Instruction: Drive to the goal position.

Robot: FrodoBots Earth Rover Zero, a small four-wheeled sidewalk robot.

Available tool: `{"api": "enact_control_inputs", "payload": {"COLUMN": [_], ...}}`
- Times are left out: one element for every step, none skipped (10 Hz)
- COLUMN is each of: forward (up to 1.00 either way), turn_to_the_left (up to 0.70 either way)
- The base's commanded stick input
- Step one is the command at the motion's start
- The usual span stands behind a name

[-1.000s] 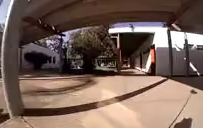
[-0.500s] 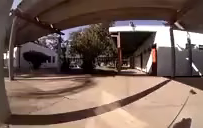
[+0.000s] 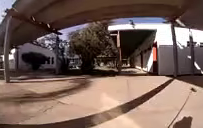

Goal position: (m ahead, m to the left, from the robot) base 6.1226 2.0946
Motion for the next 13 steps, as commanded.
{"api": "enact_control_inputs", "payload": {"forward": [0.50, 0.50, 0.50, 0.50, 0.50, 0.50, 0.50, 0.50, 0.50, 0.50, 0.50, 0.50, 0.50], "turn_to_the_left": [0.00, 0.00, 0.00, 0.00, 0.00, 0.00, 0.00, 0.00, 0.04, 0.19, 0.48, 0.50, 0.13]}}
